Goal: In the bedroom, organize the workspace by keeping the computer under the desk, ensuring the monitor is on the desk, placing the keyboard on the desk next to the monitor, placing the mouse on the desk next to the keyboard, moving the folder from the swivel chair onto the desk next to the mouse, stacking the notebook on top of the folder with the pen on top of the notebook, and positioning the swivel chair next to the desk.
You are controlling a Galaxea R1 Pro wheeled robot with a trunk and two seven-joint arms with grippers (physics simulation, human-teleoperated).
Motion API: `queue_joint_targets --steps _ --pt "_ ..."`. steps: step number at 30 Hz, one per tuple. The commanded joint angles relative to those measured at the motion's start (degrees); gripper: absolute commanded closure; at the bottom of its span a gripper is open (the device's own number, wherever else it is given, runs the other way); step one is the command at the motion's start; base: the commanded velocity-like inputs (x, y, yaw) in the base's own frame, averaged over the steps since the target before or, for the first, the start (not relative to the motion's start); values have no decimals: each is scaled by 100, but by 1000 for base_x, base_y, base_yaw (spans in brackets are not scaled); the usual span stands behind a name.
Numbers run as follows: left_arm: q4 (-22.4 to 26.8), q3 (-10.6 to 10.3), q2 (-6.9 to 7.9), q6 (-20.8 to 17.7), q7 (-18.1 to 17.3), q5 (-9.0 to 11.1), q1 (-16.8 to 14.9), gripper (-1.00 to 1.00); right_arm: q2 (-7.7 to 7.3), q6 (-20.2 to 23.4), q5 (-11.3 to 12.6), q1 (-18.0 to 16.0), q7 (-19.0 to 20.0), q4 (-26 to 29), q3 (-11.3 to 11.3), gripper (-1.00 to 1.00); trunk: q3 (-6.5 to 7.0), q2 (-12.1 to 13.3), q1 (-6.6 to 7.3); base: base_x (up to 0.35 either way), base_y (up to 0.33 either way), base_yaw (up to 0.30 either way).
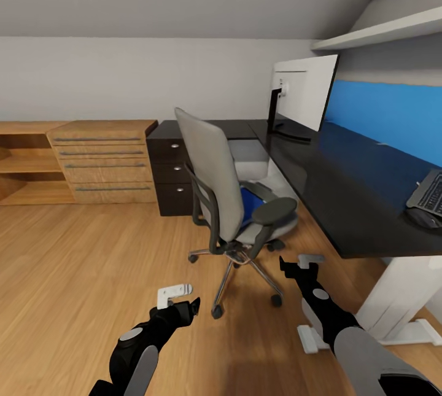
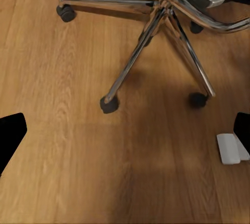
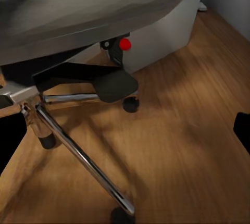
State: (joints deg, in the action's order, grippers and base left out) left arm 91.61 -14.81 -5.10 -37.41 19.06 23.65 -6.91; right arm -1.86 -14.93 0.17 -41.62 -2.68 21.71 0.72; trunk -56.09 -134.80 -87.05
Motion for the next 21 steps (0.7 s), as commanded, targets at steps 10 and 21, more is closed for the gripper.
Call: queue_joint_targets --steps 10,21 --pt "6 -5 0 -29 54 61 -4 -100 74 -19 1 -4 -12 -9 4 -100 -5 -2 -1 54 0 0" --pt "17 10 0 -29 54 61 -4 -100 96 -19 0 -4 -13 -17 7 -100 -5 -2 -1 1 0 0"
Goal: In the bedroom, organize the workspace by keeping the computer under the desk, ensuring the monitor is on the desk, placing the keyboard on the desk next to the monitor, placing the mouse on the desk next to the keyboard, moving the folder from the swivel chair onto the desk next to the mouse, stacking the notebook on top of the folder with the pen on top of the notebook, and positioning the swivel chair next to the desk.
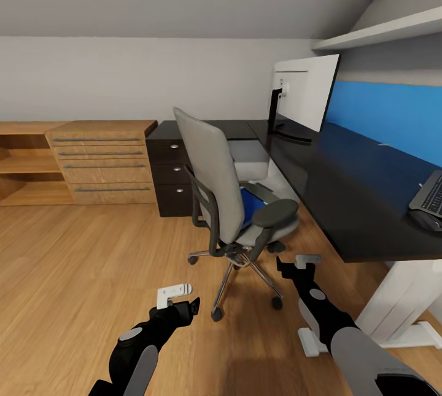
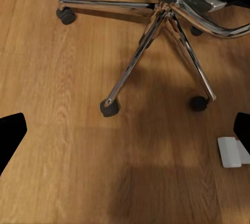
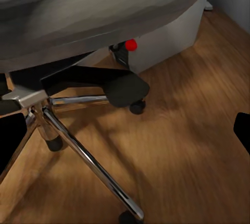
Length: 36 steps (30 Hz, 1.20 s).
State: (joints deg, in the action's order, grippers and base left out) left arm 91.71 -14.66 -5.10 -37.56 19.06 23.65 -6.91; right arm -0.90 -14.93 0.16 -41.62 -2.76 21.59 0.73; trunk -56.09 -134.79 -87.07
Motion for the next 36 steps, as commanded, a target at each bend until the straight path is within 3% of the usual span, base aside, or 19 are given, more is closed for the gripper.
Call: queue_joint_targets --steps 1,14,23,29,30,36 --pt "8 -4 0 -15 54 61 -4 -100 1 -19 2 -4 -5 -7 7 -100 -23 -42 -21 0 0 0" --pt "13 -2 0 -15 54 61 -4 -100 2 -19 -9 -4 -5 -21 7 -100 -257 -564 -306 0 0 0" --pt "13 -4 0 -15 54 61 -4 -100 2 5 -8 -5 -18 -30 -2 -100 -257 -564 -306 0 0 0" --pt "13 -10 0 -15 54 61 -4 -100 -7 37 -6 -37 -379 -18 -2 -100 -257 -564 -306 0 0 0" --pt "13 -11 0 -15 54 61 -4 -100 -2 41 -12 -206 -511 -59 -2 -100 -257 -564 -306 0 0 0" --pt "13 -7 9 -15 54 61 -4 -100 9 -6 -11 -367 -574 -164 -25 -100 -257 -564 -306 0 0 0"
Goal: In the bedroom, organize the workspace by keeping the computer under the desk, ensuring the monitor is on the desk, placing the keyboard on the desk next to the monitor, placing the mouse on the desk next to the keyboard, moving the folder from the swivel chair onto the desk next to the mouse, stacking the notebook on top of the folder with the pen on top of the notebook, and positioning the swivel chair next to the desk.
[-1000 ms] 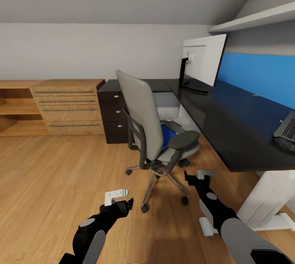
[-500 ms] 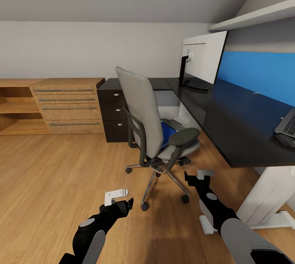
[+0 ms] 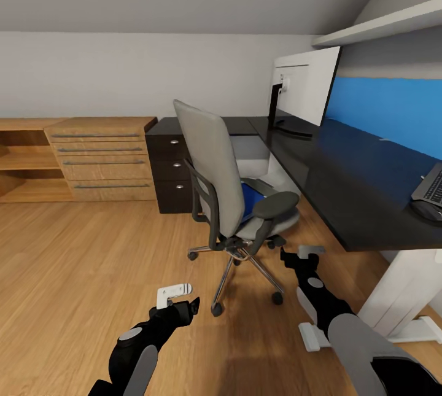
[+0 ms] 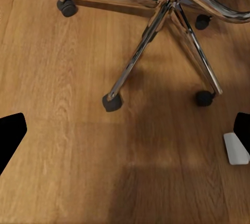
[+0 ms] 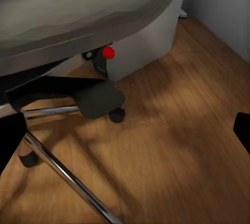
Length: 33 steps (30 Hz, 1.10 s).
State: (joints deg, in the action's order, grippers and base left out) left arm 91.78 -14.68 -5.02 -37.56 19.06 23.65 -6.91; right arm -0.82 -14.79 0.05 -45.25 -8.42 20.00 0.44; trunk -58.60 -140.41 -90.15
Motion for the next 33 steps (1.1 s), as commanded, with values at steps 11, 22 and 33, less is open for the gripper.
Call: queue_joint_targets --steps 11,22,33 --pt "-2 0 1 -23 54 60 -4 -100 27 -203 -6 -10 -10 -31 0 -100 -5 -2 1 106 0 0" --pt "-2 0 12 -27 54 60 -4 -100 259 -217 -36 -10 -19 -33 18 -100 -5 -2 1 115 0 0" --pt "-2 0 10 -32 54 60 -4 -100 272 -220 -38 -10 -19 -32 18 -100 -5 -2 1 14 0 2"
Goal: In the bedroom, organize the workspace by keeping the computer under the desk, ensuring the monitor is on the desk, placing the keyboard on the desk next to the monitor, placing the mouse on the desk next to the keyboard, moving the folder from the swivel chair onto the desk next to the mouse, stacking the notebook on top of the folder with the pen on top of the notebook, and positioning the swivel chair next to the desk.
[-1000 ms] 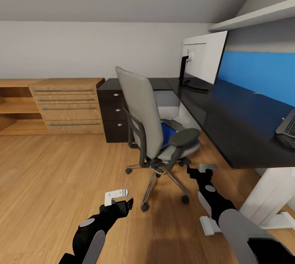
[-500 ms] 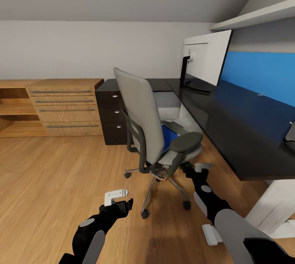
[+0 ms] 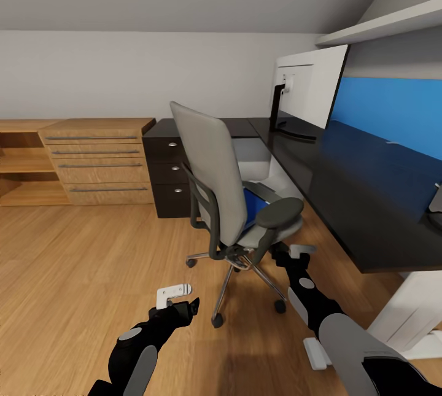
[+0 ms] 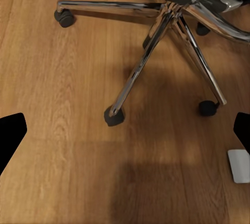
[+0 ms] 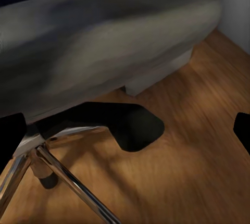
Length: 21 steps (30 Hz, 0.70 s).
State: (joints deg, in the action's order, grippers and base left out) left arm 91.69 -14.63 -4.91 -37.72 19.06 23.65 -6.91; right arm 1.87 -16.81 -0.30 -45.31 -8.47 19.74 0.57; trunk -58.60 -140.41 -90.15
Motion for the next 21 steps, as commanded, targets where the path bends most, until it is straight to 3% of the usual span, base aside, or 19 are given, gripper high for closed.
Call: queue_joint_targets --steps 1,15,21 --pt "6 -5 1 -15 54 60 -4 -100 0 -20 -1 -4 -15 -5 5 -100 -5 -2 1 1 0 79" --pt "-1 -5 0 -16 54 69 -4 -100 -3 -24 -3 -4 -15 -3 7 -100 -5 -2 1 0 0 189" --pt "-2 -5 -1 -14 54 64 -4 -100 -6 -320 -5 -4 -90 7 14 -100 -5 -2 1 0 0 30"
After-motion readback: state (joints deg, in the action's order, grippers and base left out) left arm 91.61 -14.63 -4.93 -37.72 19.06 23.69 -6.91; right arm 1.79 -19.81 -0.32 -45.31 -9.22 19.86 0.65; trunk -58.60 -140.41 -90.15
